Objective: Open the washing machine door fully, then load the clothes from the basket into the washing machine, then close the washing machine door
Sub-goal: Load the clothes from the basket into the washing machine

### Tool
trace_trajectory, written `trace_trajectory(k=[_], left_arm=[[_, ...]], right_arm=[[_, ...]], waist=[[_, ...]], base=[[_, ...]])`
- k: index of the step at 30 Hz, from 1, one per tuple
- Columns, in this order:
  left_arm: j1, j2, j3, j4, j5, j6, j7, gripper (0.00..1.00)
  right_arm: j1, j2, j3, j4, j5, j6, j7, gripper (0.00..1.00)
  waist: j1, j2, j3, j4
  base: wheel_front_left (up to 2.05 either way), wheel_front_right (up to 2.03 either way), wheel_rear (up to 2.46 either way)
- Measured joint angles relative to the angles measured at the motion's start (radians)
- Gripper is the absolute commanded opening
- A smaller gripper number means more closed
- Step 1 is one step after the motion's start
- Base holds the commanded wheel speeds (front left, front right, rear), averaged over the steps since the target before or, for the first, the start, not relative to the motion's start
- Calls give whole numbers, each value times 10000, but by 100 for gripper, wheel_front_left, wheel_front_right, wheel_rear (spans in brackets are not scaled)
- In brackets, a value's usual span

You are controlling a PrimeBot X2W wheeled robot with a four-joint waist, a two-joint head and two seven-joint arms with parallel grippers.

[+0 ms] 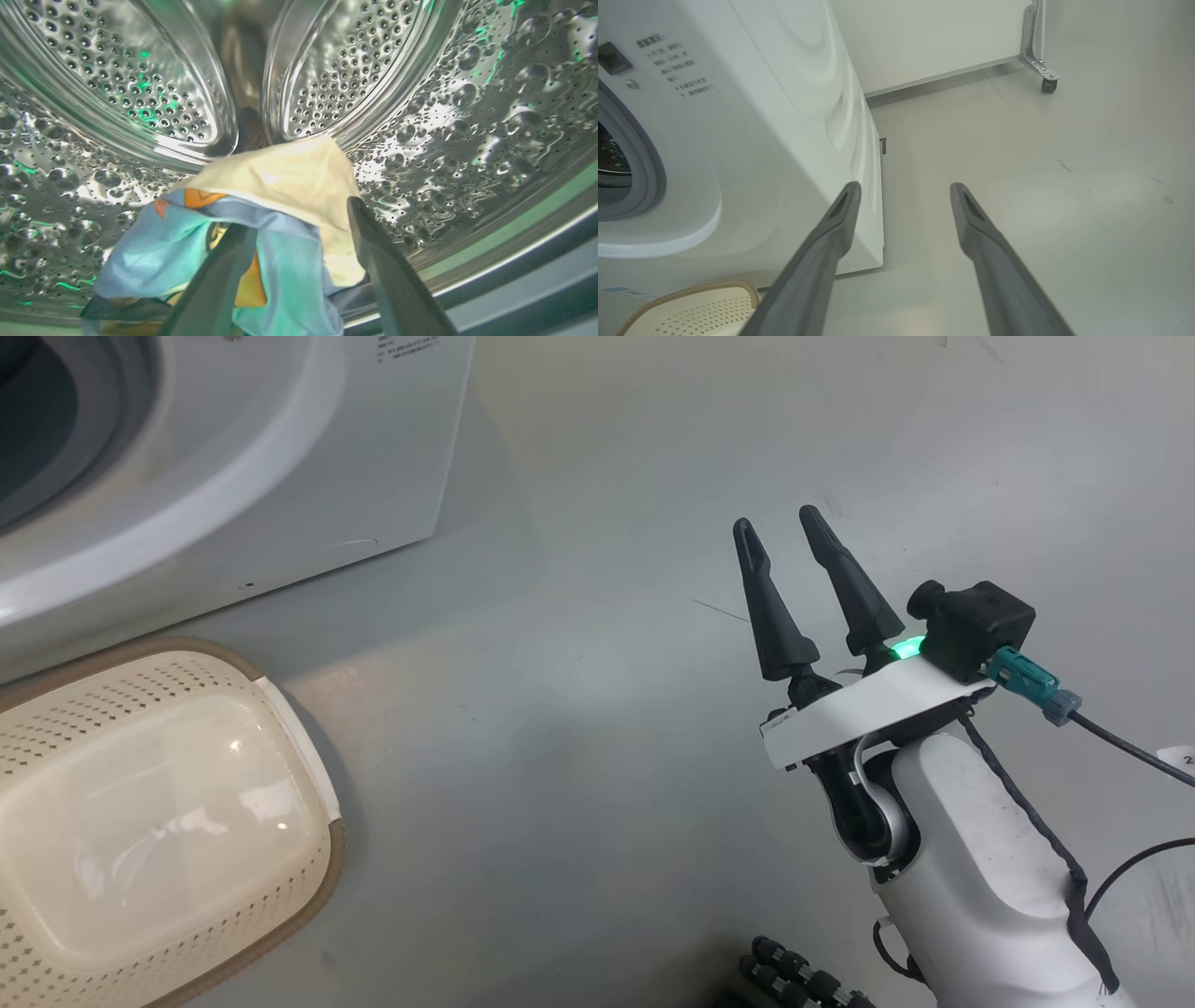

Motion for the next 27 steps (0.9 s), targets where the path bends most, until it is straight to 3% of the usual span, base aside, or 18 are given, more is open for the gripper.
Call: trace_trajectory(k=[15, 27], left_arm=[[980, -343, -288, 403, -86, -282, -656, 100], [2122, -763, -485, -27, -81, -353, -1151, 100]], right_arm=[[-1, 0, -140, 198, -176, 0, 0, 100], [3, -69, -362, 387, -318, 0, 2, 100]], waist=[[0, 0, -387, 545], [0, 0, -1054, 1086]], base=[[0, 0, 0], [0, 0, 0]])
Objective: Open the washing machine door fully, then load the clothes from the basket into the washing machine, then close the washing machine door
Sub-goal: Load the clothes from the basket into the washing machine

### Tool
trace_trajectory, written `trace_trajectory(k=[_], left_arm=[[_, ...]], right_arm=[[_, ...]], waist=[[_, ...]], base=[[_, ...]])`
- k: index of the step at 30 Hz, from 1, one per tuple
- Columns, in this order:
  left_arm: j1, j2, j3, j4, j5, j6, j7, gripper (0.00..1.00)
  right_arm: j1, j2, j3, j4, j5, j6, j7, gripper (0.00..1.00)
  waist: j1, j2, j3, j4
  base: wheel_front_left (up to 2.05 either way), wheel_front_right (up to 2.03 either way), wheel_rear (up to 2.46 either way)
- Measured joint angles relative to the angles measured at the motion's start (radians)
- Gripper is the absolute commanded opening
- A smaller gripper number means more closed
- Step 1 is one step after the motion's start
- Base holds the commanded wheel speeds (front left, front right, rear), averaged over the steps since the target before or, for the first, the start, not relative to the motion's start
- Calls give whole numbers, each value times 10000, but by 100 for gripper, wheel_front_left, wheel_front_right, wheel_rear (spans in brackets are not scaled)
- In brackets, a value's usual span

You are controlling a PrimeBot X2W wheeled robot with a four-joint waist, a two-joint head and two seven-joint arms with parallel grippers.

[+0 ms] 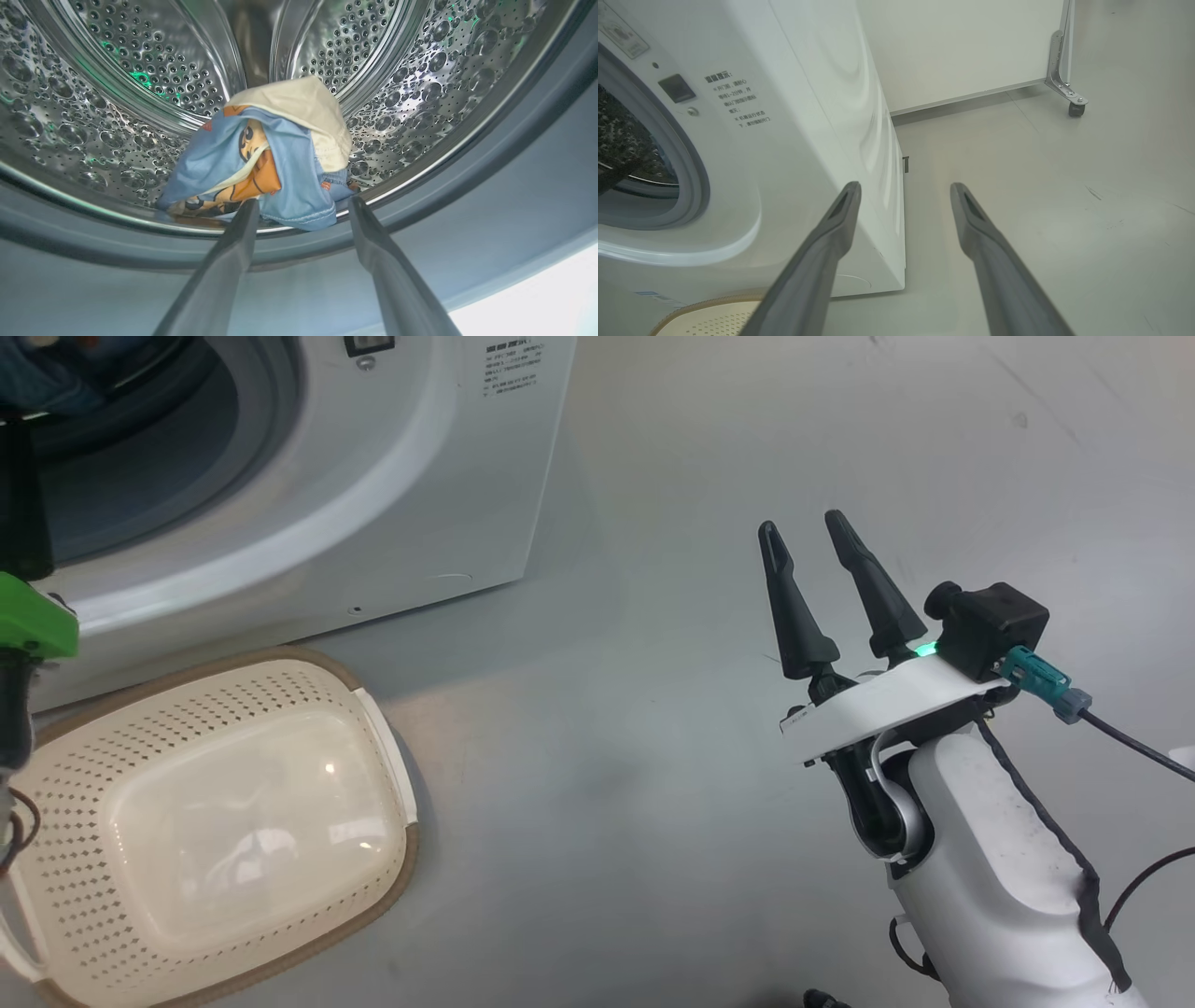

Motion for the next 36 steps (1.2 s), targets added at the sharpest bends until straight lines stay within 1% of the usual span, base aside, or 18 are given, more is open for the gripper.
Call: trace_trajectory(k=[6, 11, 17, 22, 26, 36], left_arm=[[546, -203, 44, -173, -33, -17, -31, 100], [1046, -244, 178, -401, -69, -17, -31, 100], [1554, -349, 779, -1118, -77, -19, -31, 100], [2370, -518, 1250, -1509, -102, -21, -31, 100], [2955, -548, 1440, -1781, -96, -21, -31, 100], [4531, -943, 2063, -2571, 125, 42, -31, 100]], right_arm=[[17, -92, -13, 136, -27, 0, -2, 100], [114, -169, -4, 249, -25, 0, -2, 100], [239, -328, 31, 372, -15, 0, 0, 100], [448, -405, 36, 474, 75, 0, 0, 100], [578, -483, 38, 499, 155, 0, 0, 100], [937, -773, 84, 648, 372, 0, 0, 100]], waist=[[0, 0, -377, 260], [0, 0, -802, 498], [0, 0, -1325, 749], [0, 0, -1748, 920], [-1, 0, -2075, 1046], [-1, 0, -2971, 1441]], base=[[0, 0, 0], [0, 0, 0], [0, 0, 0], [0, 0, 0], [0, 0, 0], [0, 0, 0]])
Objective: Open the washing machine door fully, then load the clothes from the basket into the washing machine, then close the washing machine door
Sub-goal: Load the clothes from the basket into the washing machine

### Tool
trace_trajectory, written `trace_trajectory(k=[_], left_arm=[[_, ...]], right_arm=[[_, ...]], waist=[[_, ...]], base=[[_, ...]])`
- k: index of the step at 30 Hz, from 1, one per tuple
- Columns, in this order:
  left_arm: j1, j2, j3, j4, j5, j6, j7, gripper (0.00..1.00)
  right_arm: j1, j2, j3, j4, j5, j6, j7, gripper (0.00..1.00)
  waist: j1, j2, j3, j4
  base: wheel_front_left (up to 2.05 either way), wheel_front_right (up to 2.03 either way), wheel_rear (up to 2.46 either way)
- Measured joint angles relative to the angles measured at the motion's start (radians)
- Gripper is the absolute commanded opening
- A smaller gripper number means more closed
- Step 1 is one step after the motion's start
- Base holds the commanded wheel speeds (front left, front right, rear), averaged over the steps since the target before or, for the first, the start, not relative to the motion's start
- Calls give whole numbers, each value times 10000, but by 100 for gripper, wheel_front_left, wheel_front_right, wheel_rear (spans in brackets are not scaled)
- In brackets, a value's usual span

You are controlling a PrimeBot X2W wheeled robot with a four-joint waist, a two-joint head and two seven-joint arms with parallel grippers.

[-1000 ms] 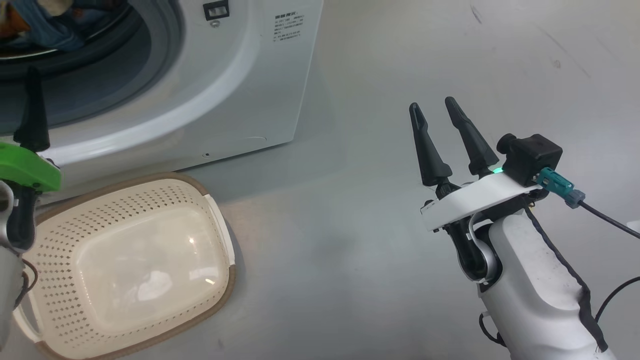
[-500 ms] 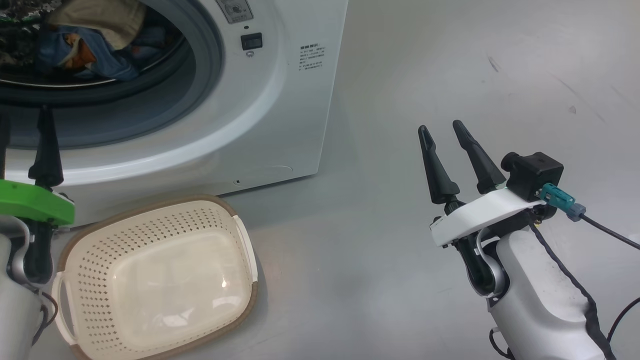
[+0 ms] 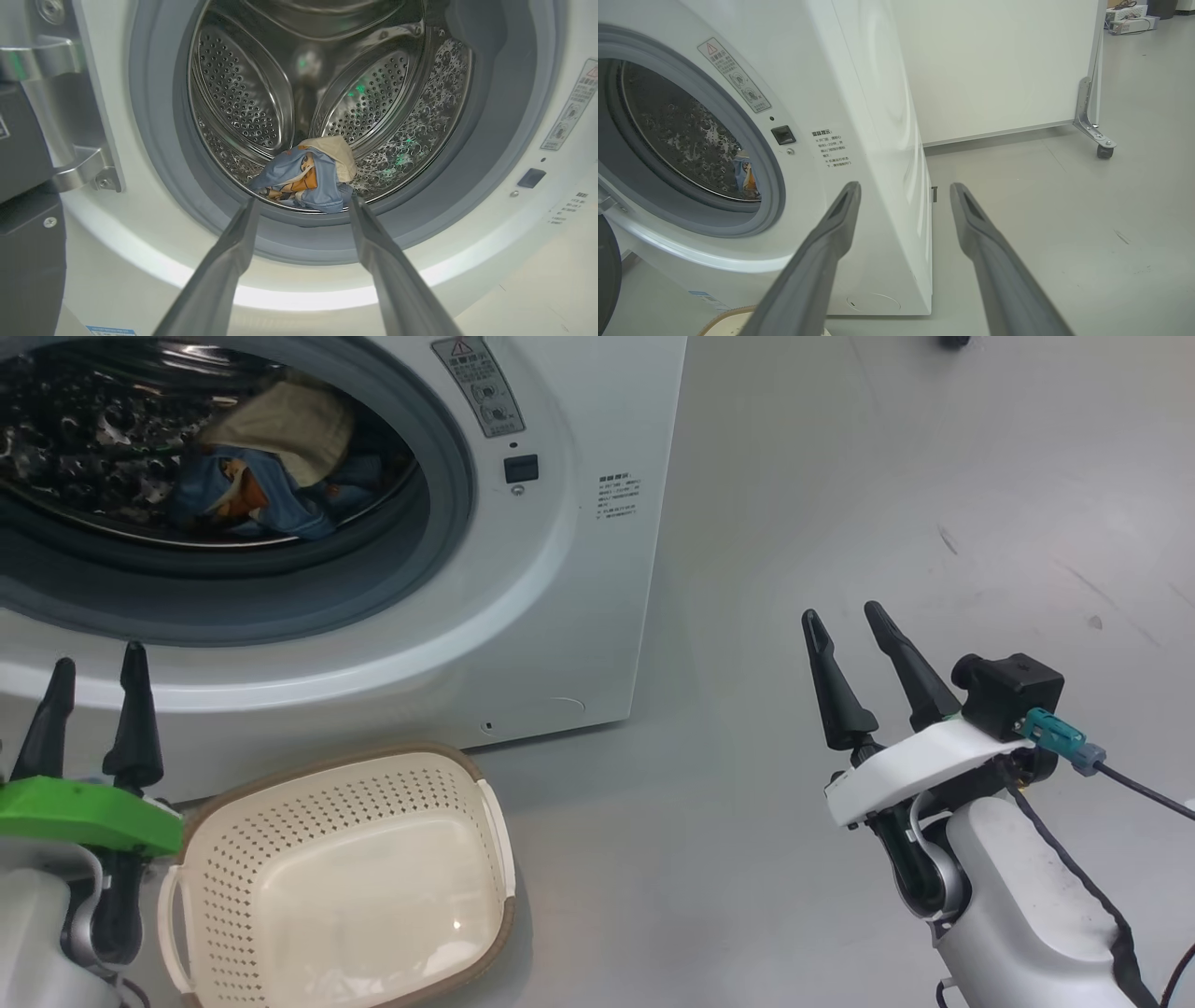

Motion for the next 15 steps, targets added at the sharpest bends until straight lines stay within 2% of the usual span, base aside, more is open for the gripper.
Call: trace_trajectory(k=[15], left_arm=[[1639, -389, 617, -972, 675, 362, 0, 100]], right_arm=[[576, -441, 96, 102, 351, 0, 0, 100]], waist=[[0, 0, -1048, 721]], base=[[0, 0, 0]])
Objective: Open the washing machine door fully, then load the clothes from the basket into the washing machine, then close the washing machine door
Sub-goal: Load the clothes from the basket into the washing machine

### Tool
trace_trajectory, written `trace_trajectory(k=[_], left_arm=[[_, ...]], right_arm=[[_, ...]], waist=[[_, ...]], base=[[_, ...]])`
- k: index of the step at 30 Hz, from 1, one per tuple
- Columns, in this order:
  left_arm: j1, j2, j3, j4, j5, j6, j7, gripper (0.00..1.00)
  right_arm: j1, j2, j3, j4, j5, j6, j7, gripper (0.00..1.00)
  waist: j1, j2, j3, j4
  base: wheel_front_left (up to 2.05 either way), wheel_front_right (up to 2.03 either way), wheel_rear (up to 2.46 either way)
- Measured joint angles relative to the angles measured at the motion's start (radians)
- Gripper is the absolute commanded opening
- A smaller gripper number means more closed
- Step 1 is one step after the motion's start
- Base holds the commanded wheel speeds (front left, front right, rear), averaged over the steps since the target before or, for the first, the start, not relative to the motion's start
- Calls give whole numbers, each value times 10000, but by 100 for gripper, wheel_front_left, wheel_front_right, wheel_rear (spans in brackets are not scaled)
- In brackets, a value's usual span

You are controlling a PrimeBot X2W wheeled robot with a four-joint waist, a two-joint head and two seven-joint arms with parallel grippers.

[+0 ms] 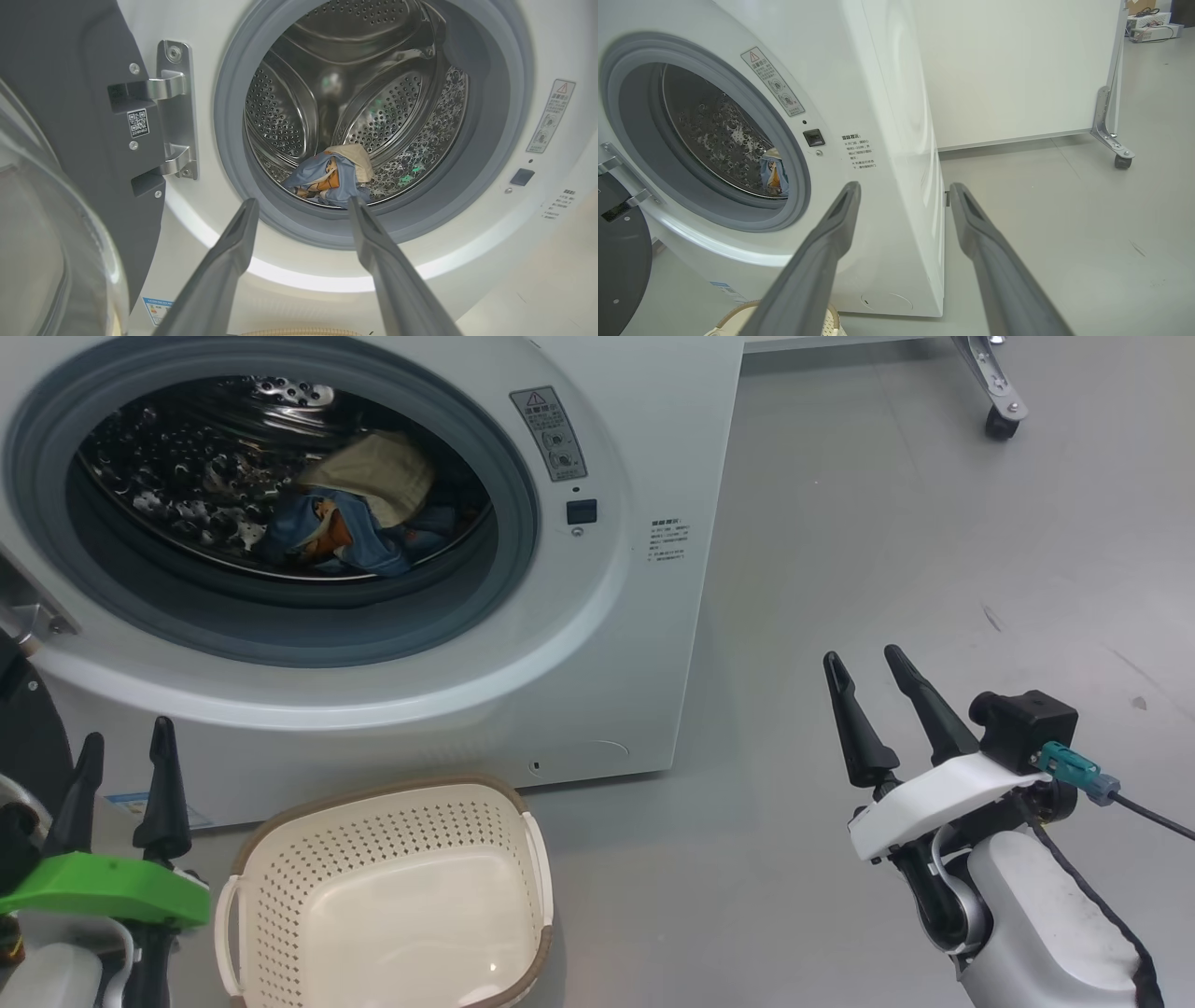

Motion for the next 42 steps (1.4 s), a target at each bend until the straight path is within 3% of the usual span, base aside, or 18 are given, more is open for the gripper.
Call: trace_trajectory(k=[15, 42], left_arm=[[1232, -313, 631, -1062, 508, 228, 0, 100], [2054, -449, 1373, -2102, 955, 355, 0, 100]], right_arm=[[110, -351, 257, -196, 44, 0, 0, 100], [124, -453, 255, -422, 44, 0, 0, 100]], waist=[[0, 0, -564, 477], [0, 0, -403, 498]], base=[[0, 0, 0], [0, 0, 0]])
